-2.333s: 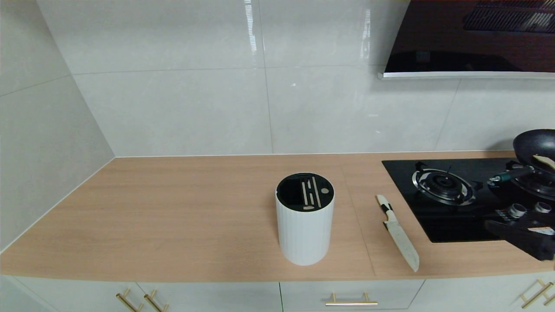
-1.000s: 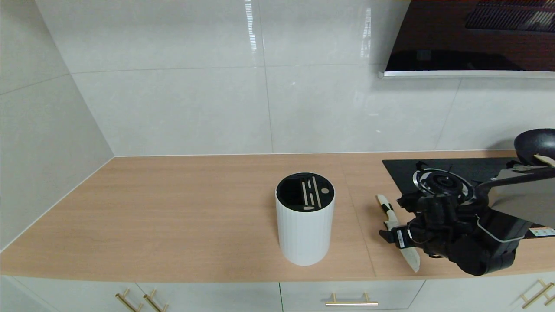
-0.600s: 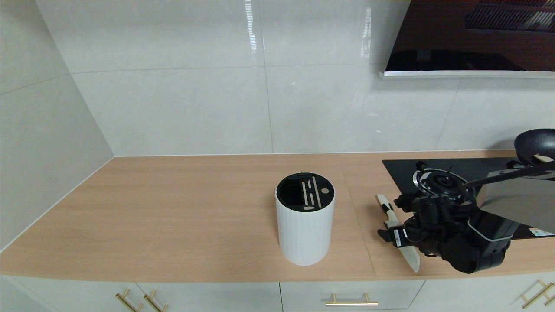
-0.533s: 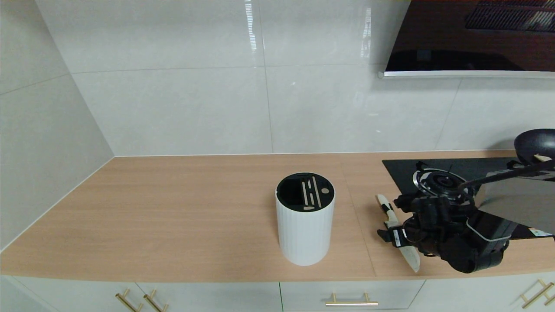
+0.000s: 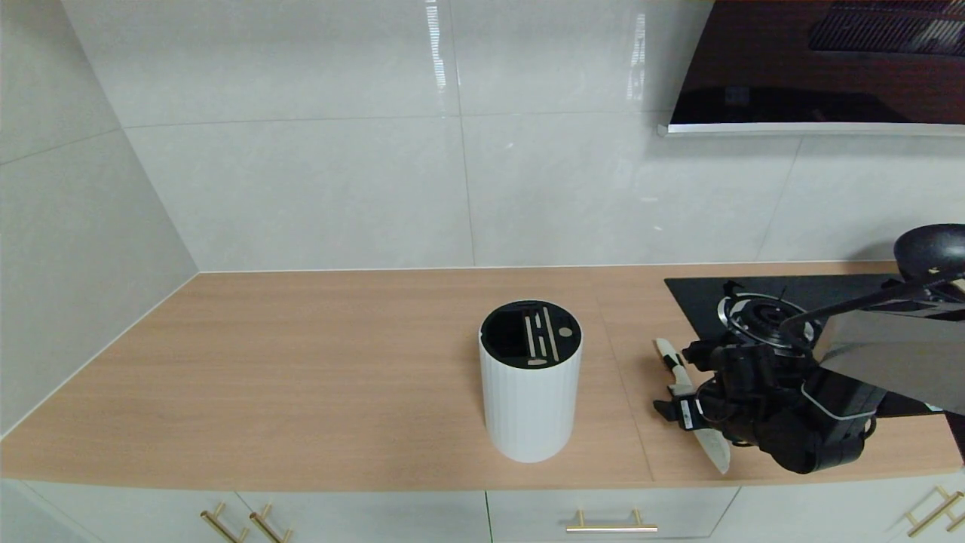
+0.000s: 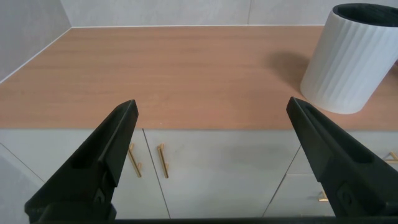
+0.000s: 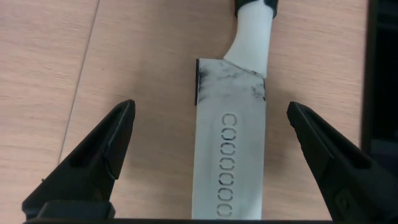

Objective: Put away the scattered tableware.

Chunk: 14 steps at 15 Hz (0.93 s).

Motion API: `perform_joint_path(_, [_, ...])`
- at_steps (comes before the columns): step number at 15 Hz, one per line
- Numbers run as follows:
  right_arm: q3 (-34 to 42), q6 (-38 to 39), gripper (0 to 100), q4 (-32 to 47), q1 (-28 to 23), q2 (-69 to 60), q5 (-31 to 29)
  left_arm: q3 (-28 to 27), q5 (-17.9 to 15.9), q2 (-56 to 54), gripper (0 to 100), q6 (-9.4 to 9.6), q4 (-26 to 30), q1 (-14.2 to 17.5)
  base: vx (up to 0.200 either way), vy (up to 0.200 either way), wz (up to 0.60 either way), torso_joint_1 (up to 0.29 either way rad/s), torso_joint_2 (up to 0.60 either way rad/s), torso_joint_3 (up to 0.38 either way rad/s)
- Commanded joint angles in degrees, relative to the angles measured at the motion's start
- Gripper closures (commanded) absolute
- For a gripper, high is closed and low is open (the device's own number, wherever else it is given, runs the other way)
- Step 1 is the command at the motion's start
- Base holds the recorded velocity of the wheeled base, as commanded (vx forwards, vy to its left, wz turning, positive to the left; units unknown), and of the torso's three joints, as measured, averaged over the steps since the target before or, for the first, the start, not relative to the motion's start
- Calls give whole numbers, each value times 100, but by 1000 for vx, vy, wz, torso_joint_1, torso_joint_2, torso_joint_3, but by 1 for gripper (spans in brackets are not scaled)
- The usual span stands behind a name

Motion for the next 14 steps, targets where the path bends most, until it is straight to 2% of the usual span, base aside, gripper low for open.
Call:
perform_joint_path(1, [-14, -1, 0, -2, -9, 26, -1, 2, 1, 2, 0, -2, 0, 1, 0, 0, 0, 0, 0, 0])
perform_joint_path(4, [-84, 16, 0, -2, -70, 61, 16, 2, 1, 2, 0, -2, 0, 1, 0, 0, 0, 0, 0, 0])
perform_joint_path(5, [-93, 69, 100, -2, -70, 70, 25, 2, 1, 2, 0, -2, 0, 1, 0, 0, 0, 0, 0, 0])
perform_joint_path(14, [-181, 60, 100, 15, -79, 237, 16, 2, 1, 2, 0, -2, 0, 1, 0, 0, 0, 0, 0, 0])
